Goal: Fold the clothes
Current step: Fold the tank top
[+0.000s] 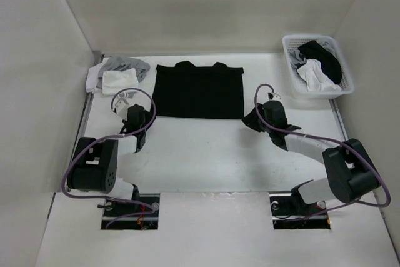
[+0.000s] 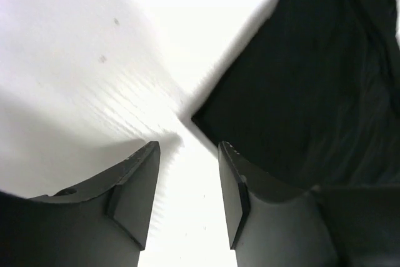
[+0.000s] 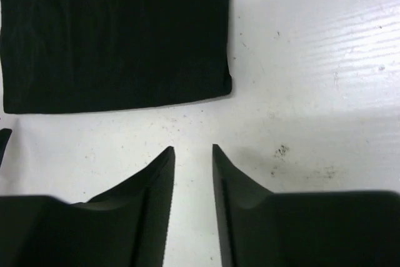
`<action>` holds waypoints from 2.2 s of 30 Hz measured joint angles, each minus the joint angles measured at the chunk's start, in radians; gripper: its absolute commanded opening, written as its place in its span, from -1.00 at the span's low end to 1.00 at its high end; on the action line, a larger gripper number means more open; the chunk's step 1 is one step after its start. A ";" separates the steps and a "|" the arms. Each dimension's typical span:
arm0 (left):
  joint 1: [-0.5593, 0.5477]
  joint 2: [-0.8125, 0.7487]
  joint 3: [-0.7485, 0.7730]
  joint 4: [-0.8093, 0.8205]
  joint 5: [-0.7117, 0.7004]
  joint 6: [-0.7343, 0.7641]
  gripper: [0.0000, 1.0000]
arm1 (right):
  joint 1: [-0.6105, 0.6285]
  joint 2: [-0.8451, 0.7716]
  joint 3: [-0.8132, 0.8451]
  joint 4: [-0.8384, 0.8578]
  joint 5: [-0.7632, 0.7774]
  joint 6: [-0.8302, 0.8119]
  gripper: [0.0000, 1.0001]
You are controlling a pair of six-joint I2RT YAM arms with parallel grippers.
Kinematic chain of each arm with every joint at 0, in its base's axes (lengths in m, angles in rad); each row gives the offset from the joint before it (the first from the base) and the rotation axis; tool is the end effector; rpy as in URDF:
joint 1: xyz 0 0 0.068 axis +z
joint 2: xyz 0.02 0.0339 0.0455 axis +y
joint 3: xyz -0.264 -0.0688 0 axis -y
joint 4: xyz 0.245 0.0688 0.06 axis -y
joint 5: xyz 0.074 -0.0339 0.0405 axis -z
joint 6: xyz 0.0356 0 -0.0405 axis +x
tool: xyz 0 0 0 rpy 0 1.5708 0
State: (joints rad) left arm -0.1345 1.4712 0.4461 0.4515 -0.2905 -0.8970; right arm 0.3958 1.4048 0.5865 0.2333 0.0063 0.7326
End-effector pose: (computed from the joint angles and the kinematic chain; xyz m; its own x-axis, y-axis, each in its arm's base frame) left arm 0.2620 -0.0252 0.1392 -0.2496 -0.7218 -0.6456 -0.4888 0.6694 -0.5594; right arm 0.2575 0.1074 0.1755 -0.6334 0.4602 -0.6221 0.0577 0.8298 0.5550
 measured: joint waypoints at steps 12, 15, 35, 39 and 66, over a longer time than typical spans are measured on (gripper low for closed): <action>0.063 0.201 -0.002 0.309 0.135 -0.132 -0.51 | -0.005 0.050 -0.045 0.085 0.013 0.039 0.12; 0.074 0.208 -0.003 0.311 0.150 -0.141 -0.70 | -0.013 0.092 -0.039 0.091 0.013 0.053 0.12; 0.051 0.116 -0.008 0.225 0.112 -0.113 -0.97 | -0.037 0.311 0.098 0.164 -0.003 0.158 -0.90; 0.035 0.085 -0.008 0.204 0.111 -0.103 -0.99 | -0.037 0.290 0.093 0.163 0.001 0.161 -0.98; -0.225 -1.172 0.232 -0.747 -0.066 0.137 -0.99 | 0.401 -0.997 0.235 -0.681 0.425 0.003 -0.96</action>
State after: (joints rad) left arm -0.3595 0.2989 0.6781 -0.2955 -0.3569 -0.7605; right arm 0.7971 0.4080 0.8211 -0.4480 0.4313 0.7361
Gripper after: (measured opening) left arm 0.021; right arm 0.020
